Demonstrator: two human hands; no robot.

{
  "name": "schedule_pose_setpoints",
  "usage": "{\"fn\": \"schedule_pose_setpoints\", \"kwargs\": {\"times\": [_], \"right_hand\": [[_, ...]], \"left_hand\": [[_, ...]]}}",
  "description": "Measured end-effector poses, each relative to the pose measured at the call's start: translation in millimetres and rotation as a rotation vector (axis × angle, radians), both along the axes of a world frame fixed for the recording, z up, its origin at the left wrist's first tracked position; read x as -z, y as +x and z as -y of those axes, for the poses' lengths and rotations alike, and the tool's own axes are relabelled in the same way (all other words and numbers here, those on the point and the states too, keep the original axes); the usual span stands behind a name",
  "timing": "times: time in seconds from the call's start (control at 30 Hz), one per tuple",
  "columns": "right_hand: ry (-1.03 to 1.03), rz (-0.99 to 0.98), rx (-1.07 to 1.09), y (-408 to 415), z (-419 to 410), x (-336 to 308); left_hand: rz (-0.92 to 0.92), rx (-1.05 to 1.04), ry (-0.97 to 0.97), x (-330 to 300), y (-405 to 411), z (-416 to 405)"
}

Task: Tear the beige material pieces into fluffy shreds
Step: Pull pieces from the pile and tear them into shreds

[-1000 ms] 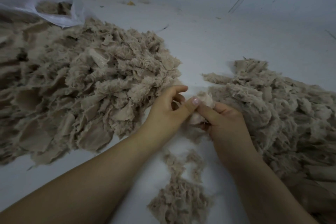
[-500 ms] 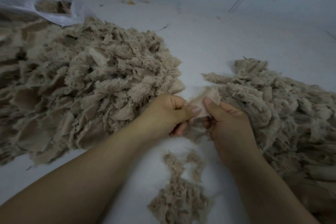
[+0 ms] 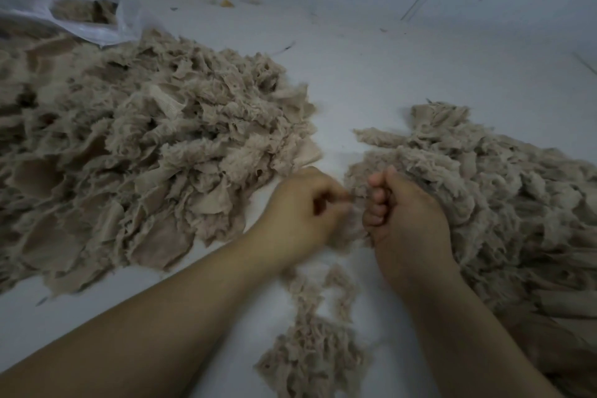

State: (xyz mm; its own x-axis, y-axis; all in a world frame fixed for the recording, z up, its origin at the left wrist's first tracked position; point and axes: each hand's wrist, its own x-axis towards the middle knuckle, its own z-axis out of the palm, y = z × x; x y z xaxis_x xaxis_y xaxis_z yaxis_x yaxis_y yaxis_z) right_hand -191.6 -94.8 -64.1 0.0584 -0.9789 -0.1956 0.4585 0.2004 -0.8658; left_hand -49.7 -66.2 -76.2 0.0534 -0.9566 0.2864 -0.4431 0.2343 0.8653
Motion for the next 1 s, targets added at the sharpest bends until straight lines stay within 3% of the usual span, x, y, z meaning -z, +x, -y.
{"fn": "schedule_pose_setpoints", "kwargs": {"times": [0.03,0.1,0.27,0.3,0.37,0.47,0.57,0.73,1.0], "right_hand": [[0.01,0.008,0.001,0,0,-1],[0.021,0.015,0.005,-1,1,-1],[0.05,0.056,0.025,-2,1,-4],[0.057,0.062,0.03,-1,1,-5],[0.074,0.07,0.036,-1,2,-6],[0.069,0.061,0.029,-1,1,-7],[0.053,0.036,0.04,-1,-1,-8],[0.036,0.06,0.041,-3,-3,-11],[0.007,0.109,0.129,-7,-2,-14]], "left_hand": [[0.192,0.058,-0.017,1,-4,-2],[0.368,0.137,-0.003,-1,-8,-7],[0.28,0.601,0.298,-17,6,-21],[0.251,0.593,0.308,-18,7,-21],[0.193,0.371,0.208,-17,4,-17],[0.409,0.075,0.083,-12,-11,-10],[0.577,0.078,0.03,-8,-26,-9],[0.496,0.012,0.036,-8,-28,-10],[0.443,0.119,0.065,-15,-13,-24]]}}
